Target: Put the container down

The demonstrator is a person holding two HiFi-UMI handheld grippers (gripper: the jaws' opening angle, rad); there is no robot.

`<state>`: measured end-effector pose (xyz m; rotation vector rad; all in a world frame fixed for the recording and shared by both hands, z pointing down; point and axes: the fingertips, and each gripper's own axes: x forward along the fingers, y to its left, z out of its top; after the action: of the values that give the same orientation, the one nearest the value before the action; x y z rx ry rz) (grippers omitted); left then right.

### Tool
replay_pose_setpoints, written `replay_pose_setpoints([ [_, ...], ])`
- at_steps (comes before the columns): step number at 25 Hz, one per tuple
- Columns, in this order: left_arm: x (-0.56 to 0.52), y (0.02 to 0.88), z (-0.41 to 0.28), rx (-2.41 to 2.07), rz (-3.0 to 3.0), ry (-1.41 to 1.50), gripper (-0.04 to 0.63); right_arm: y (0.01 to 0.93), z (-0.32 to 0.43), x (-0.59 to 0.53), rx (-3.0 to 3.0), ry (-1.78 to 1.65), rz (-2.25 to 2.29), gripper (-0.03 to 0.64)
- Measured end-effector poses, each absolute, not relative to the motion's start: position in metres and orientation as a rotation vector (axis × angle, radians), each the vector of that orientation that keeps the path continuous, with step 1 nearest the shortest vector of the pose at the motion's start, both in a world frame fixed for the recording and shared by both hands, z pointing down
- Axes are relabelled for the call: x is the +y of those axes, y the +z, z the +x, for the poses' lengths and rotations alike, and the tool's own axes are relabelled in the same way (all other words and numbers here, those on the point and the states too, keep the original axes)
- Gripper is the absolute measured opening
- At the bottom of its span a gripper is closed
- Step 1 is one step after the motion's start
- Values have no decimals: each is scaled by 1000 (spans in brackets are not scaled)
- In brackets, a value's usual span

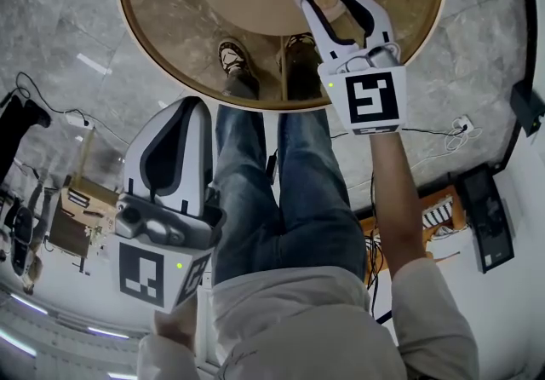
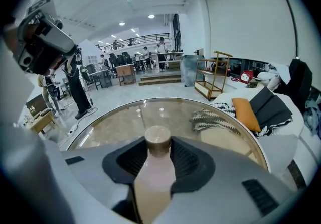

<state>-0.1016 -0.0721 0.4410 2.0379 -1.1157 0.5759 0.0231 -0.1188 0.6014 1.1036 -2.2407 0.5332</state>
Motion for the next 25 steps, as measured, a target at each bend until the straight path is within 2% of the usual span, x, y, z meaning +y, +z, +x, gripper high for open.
replay_pose_setpoints([
  [25,-75,428,-86,-1123,2050,511,18,606,20,-113,-2207,496,1085,156],
])
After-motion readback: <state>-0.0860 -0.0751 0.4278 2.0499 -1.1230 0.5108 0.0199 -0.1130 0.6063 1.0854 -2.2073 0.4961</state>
